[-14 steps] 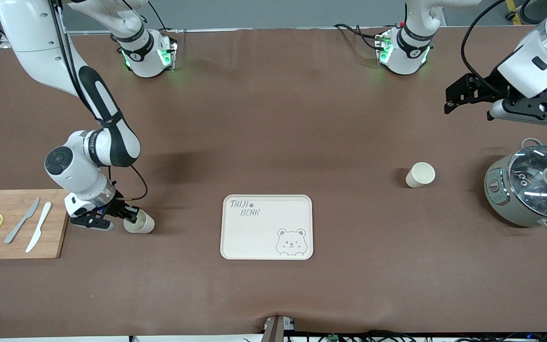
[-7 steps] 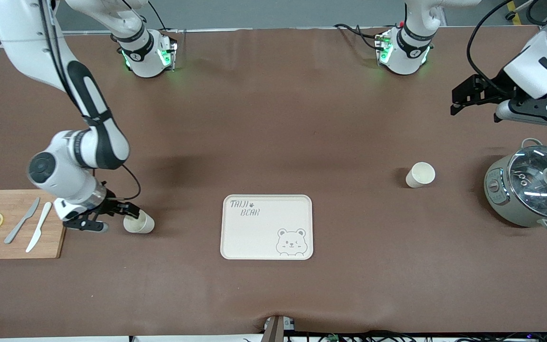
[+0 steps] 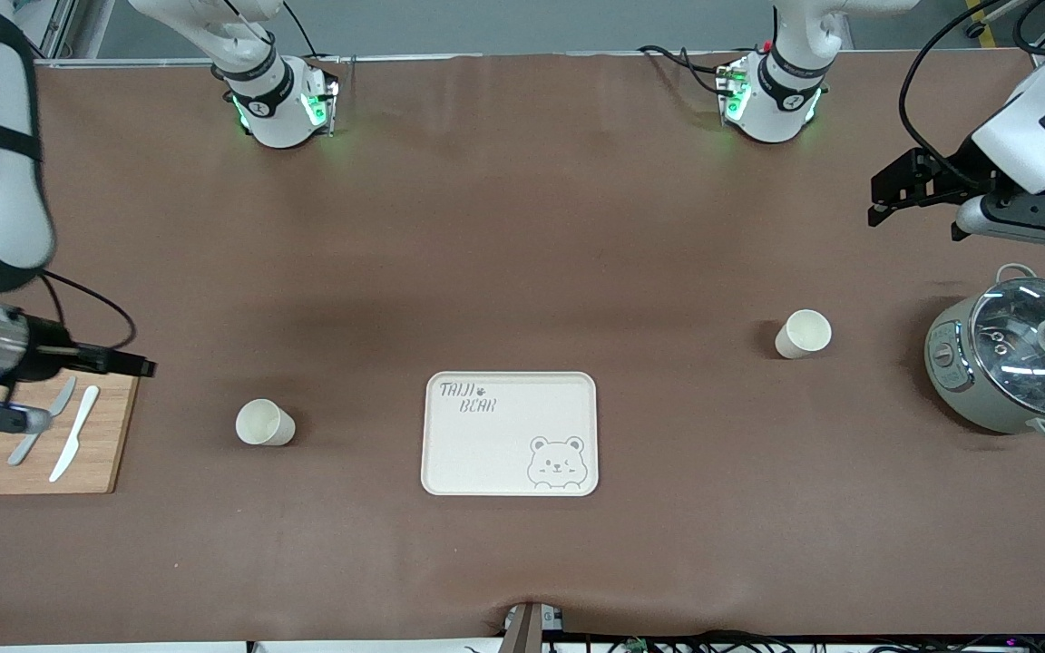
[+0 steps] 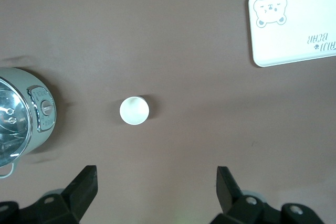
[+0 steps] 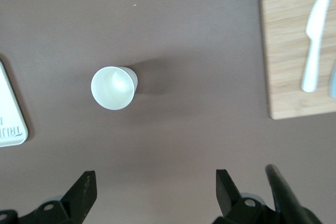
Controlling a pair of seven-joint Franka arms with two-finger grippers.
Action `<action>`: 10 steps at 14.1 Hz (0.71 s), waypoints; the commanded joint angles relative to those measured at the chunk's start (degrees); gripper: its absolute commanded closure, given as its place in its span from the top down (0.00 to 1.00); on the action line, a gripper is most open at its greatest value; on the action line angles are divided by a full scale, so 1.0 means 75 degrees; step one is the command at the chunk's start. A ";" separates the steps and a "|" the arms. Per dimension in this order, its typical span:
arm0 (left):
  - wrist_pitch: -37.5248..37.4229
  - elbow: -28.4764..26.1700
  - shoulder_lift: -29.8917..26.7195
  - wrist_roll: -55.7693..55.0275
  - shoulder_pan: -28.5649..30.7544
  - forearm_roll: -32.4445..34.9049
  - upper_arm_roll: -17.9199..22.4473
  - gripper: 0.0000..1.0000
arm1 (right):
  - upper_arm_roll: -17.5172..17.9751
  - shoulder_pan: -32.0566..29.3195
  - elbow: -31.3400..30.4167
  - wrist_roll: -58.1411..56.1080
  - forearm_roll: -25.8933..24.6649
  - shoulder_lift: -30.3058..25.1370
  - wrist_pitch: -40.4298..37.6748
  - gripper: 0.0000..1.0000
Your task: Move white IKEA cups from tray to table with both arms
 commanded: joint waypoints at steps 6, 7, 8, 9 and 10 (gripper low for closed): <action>0.0178 -0.0011 0.0015 0.0451 0.0052 0.0771 -0.0124 1.00 | 0.0075 -0.0110 -0.0037 0.0209 -0.0629 -0.1796 -0.0750 1.00; 0.0213 -0.0011 0.0038 0.0405 0.0052 0.0783 -0.0124 1.00 | 0.0086 -0.0098 -0.0037 0.0222 -0.0851 -0.1785 -0.0703 1.00; 0.0214 0.0001 0.0038 0.0369 0.0040 0.0876 -0.0124 1.00 | 0.0110 -0.0087 -0.0037 0.0222 -0.1085 -0.1750 -0.0680 1.00; 0.0214 0.0001 0.0038 0.0369 0.0040 0.0935 -0.0124 1.00 | 0.0110 -0.0063 -0.0037 0.0222 -0.1122 -0.1738 -0.0610 1.00; 0.0214 0.0024 0.0038 0.0369 0.0040 0.0935 -0.0124 1.00 | 0.0110 -0.0075 -0.0025 0.0222 -0.1122 -0.1738 -0.0574 1.00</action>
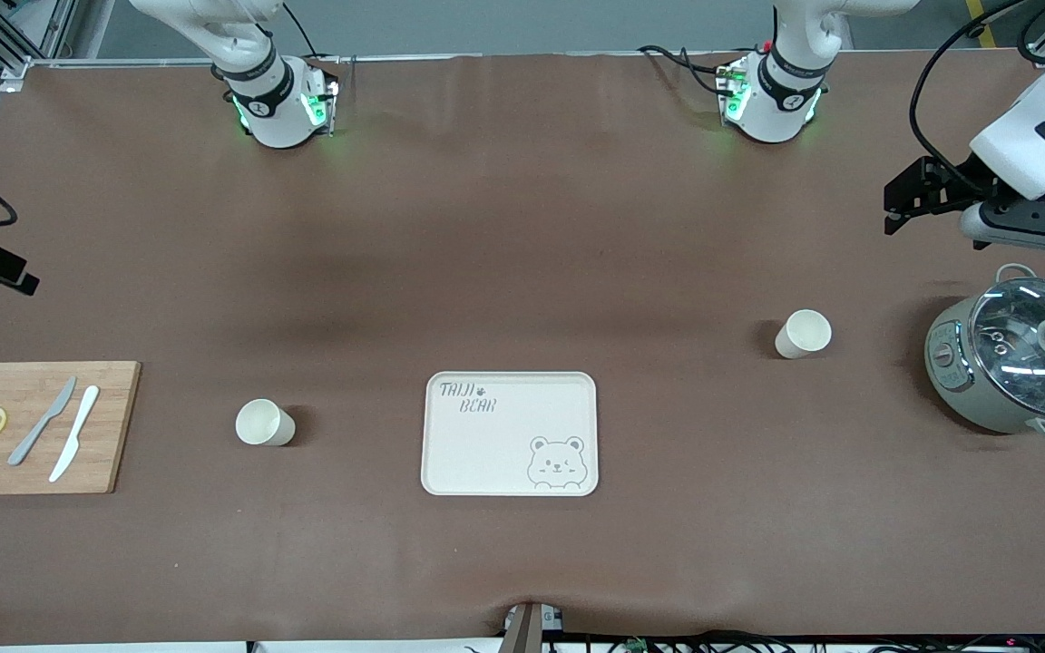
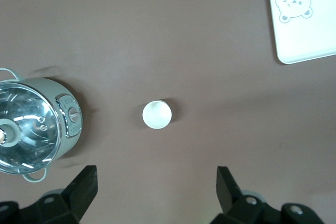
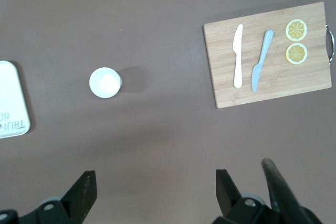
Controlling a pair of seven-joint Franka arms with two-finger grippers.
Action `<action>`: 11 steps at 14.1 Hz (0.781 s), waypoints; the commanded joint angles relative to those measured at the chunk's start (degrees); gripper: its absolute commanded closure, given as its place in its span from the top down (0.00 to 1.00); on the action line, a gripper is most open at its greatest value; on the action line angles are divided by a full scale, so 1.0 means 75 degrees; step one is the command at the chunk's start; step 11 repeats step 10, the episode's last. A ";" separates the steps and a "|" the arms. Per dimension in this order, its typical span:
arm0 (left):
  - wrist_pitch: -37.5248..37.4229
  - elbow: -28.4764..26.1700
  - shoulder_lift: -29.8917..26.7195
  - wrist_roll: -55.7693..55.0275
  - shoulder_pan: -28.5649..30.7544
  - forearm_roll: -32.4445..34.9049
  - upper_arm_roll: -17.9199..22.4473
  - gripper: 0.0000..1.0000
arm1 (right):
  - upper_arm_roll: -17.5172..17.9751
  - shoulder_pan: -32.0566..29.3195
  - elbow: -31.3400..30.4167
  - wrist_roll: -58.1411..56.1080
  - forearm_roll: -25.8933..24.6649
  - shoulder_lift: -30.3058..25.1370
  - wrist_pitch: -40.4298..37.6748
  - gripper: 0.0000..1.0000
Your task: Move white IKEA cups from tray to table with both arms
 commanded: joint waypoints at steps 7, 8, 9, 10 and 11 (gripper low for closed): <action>0.0060 0.0031 -0.0008 -0.0205 0.0041 0.0253 -0.0226 1.00 | 0.0080 -0.0083 -0.0060 0.0119 -0.0160 -0.0015 0.0082 1.00; 0.0060 0.0031 -0.0008 -0.0205 0.0041 0.0241 -0.0226 1.00 | 0.0080 -0.0083 -0.0060 0.0119 -0.0160 -0.0015 0.0082 1.00; 0.0048 0.0031 -0.0008 -0.0205 0.0041 0.0241 -0.0226 1.00 | 0.0080 -0.0083 -0.0060 0.0119 -0.0172 -0.0003 0.0094 1.00; 0.0059 0.0031 -0.0008 -0.0193 0.0041 0.0241 -0.0226 1.00 | 0.0080 -0.0083 -0.0060 0.0119 -0.0172 -0.0003 0.0094 1.00; 0.0059 0.0031 -0.0008 -0.0193 0.0041 0.0241 -0.0226 1.00 | 0.0080 -0.0083 -0.0060 0.0119 -0.0172 -0.0003 0.0094 1.00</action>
